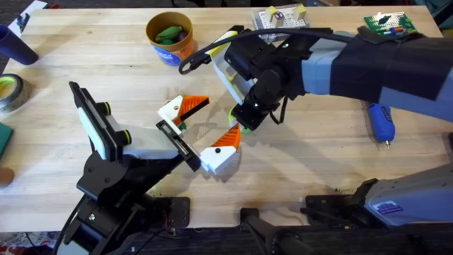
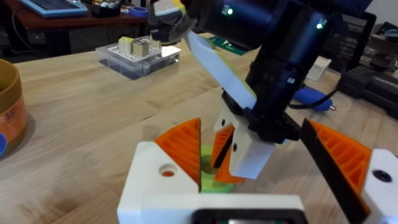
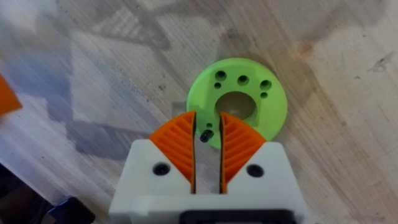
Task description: Pick up the gripper from the table and insert it into the empty holder that is missing its gripper. Then pick up a screw, insert it into the mounting hole, and use the screwdriver to tighten it. Finally, clean up the table by picking up the vegetable and placing it into the bucket.
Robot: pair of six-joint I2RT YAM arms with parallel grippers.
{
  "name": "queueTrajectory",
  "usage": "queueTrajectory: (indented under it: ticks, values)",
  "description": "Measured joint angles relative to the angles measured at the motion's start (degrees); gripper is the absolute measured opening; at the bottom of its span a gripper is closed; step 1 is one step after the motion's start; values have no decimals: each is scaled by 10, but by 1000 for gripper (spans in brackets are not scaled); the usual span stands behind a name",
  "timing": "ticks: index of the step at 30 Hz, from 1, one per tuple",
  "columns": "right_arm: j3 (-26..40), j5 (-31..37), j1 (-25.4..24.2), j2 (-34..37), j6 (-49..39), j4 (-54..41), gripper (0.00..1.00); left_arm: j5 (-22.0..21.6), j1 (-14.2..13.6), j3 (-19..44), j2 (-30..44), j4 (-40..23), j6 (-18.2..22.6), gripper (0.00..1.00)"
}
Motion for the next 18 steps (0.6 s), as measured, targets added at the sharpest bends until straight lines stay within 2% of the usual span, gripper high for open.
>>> queueTrajectory:
  ticks: [8,12,18]
  values:
    - [7,9,-5,-4,0,-45,204,0,0,0,0,1,0,987]
    - [31,15,-27,-65,0,-61,204,-1,0,0,0,1,0,986]
    - [45,17,-65,-214,11,-91,204,-2,0,0,0,1,0,986]
